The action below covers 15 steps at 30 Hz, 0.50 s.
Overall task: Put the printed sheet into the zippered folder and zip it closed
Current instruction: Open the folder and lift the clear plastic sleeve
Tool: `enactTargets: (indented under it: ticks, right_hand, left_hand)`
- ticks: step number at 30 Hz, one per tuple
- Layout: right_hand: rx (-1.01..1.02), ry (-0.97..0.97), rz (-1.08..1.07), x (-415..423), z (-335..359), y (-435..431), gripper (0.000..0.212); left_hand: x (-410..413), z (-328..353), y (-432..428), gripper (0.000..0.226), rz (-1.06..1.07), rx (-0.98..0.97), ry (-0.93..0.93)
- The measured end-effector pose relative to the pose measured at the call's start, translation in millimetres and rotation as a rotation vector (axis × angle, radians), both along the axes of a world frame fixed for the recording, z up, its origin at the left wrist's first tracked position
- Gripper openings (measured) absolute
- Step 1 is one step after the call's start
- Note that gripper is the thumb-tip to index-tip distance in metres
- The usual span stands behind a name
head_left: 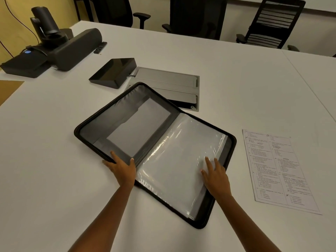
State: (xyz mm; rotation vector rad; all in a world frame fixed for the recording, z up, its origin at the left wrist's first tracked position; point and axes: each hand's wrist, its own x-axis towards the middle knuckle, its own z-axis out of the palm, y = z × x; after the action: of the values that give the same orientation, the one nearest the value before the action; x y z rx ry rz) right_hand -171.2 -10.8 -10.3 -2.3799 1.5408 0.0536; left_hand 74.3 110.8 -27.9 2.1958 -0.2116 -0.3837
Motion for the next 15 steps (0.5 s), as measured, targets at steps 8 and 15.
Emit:
enactTargets:
  ticks: [8,15]
  right_hand:
    - [-0.004,0.147,-0.008,-0.4,-4.8,10.1,0.062]
    - [0.074,0.147,-0.091,-6.3,1.6,16.8,0.064]
  left_hand:
    - [6.5,7.1,-2.0,0.080,-0.135,-0.071,-0.144]
    - [22.7,26.0,-34.7,0.086,-0.374,0.082,-0.114]
